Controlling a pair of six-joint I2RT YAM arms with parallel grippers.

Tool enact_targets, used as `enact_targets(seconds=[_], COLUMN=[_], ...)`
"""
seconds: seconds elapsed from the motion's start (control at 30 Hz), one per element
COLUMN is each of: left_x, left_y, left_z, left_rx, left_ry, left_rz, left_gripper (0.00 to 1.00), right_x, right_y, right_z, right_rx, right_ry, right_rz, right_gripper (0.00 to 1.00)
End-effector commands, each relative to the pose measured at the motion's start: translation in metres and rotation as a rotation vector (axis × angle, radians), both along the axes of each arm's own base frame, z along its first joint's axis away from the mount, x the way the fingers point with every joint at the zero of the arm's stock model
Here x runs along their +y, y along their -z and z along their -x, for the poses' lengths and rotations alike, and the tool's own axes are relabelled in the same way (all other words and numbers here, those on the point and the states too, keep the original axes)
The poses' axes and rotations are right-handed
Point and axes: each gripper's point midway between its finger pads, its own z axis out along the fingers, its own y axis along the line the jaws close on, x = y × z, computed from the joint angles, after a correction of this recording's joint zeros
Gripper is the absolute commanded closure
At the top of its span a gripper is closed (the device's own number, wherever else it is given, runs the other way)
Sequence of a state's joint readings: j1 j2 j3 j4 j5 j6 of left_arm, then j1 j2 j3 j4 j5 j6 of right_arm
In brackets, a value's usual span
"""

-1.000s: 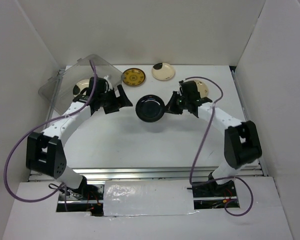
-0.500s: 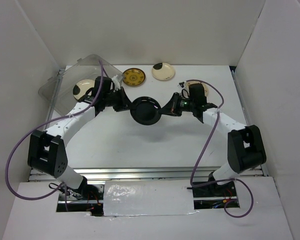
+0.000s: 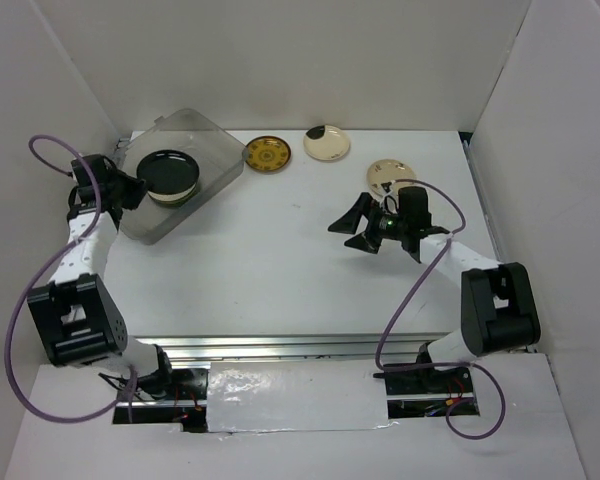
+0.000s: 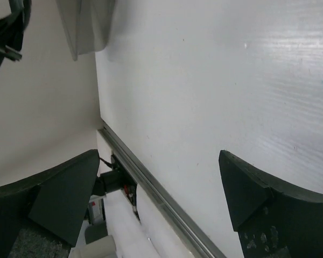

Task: Place the plates into the plastic bin on the countertop

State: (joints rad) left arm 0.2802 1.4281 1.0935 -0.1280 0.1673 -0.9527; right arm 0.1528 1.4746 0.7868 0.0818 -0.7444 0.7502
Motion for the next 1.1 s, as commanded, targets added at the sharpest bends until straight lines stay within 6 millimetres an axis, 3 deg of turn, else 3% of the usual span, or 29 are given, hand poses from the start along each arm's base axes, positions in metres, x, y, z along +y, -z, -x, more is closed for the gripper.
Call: enact_targets(seconds=[0.0, 0.07, 0.1, 0.13, 0.17, 0.2, 0.23, 0.3, 0.33, 0.37, 0.43, 0.47, 0.53, 0.57, 0.67, 0.73, 0.83, 0.87, 0.9, 0.93, 0.97, 1.0, 1.03, 1.07], left_x=[0.022, 0.039, 0.042, 0.047, 0.053, 0.055, 0.065, 0.067, 0.07, 0.072, 0.072, 0.073, 0.068, 0.063, 0.053, 0.047, 0.021, 0.008, -0.008, -0.04, -0.059, -0.073, -0.108, -0.121], left_y=[0.0, -0.006, 0.025, 0.013, 0.018, 0.038, 0.029, 0.035, 0.032, 0.031, 0.03, 0.036, 0.026, 0.021, -0.003, -0.014, -0.002, -0.018, -0.002, -0.007, -0.028, -0.015, -0.018, -0.02], left_z=[-0.042, -0.062, -0.066, -0.076, -0.079, -0.076, -0.081, -0.081, -0.081, -0.082, -0.088, -0.088, -0.087, -0.087, -0.075, -0.062, -0.033, -0.027, -0.013, -0.008, 0.004, 0.017, 0.028, 0.044], left_rx=[-0.04, -0.017, 0.08, 0.068, 0.091, 0.167, 0.172, 0.203, 0.208, 0.207, 0.209, 0.235, 0.247, 0.24, 0.208, 0.202, 0.274, 0.218, 0.24, 0.206, 0.141, 0.157, 0.123, 0.09], left_ry=[-0.074, -0.108, -0.114, -0.118, -0.132, -0.138, -0.18, -0.188, -0.206, -0.209, -0.192, -0.187, -0.161, -0.147, -0.124, -0.109, -0.028, 0.014, 0.061, 0.16, 0.205, 0.242, 0.338, 0.38], left_rz=[0.03, -0.014, -0.001, -0.012, -0.027, -0.023, -0.057, -0.072, -0.074, -0.084, -0.089, -0.087, -0.1, -0.107, -0.141, -0.151, -0.125, -0.132, -0.127, -0.153, -0.181, -0.189, -0.197, -0.199], left_gripper=[1.0, 1.0, 1.0, 1.0, 1.0, 1.0, 1.0, 0.94, 0.88, 0.74, 0.56, 0.32, 0.05, 0.01, 0.01, 0.01, 0.01, 0.01, 0.01, 0.01, 0.01, 0.01, 0.01, 0.01], right_x=[0.001, 0.002, 0.0, 0.0, -0.001, -0.003, -0.005, -0.007, -0.008, -0.009, -0.012, -0.013, -0.018, -0.022, -0.041, -0.055, -0.097, -0.126, -0.139, -0.152, -0.165, -0.178, -0.186, -0.19], right_y=[-0.016, -0.019, -0.015, -0.019, -0.018, -0.016, -0.021, -0.028, -0.031, -0.033, -0.042, -0.043, -0.048, -0.047, -0.04, -0.024, -0.003, 0.009, 0.011, 0.011, 0.021, 0.022, 0.011, 0.033], right_z=[0.009, 0.015, 0.02, 0.023, 0.025, 0.027, 0.028, 0.032, 0.032, 0.033, 0.035, 0.036, 0.035, 0.032, 0.013, -0.003, -0.038, -0.056, -0.065, -0.075, -0.089, -0.099, -0.117, -0.124], right_rx=[-0.105, -0.125, -0.116, -0.132, -0.13, -0.13, -0.145, -0.158, -0.165, -0.165, -0.19, -0.193, -0.216, -0.212, -0.178, -0.101, -0.024, 0.021, 0.026, 0.017, 0.051, 0.057, 0.041, 0.094], right_ry=[-0.02, -0.027, -0.025, -0.025, -0.023, -0.018, -0.017, -0.021, -0.017, -0.016, -0.007, -0.006, 0.02, 0.044, 0.149, 0.233, 0.45, 0.588, 0.642, 0.69, 0.74, 0.777, 0.794, 0.792], right_rz=[0.006, -0.005, -0.001, 0.0, 0.005, 0.014, 0.015, 0.013, 0.014, 0.011, 0.009, 0.012, 0.028, 0.039, 0.055, 0.049, 0.046, 0.059, 0.055, 0.045, 0.044, 0.05, 0.048, 0.06], right_gripper=[0.0, 0.0, 0.0, 0.0, 0.0, 0.0, 0.0, 0.0, 0.0, 0.0, 0.0, 0.0, 0.0, 0.0, 0.0, 0.0, 0.0, 0.0, 0.0, 0.0, 0.0, 0.0, 0.0, 0.0])
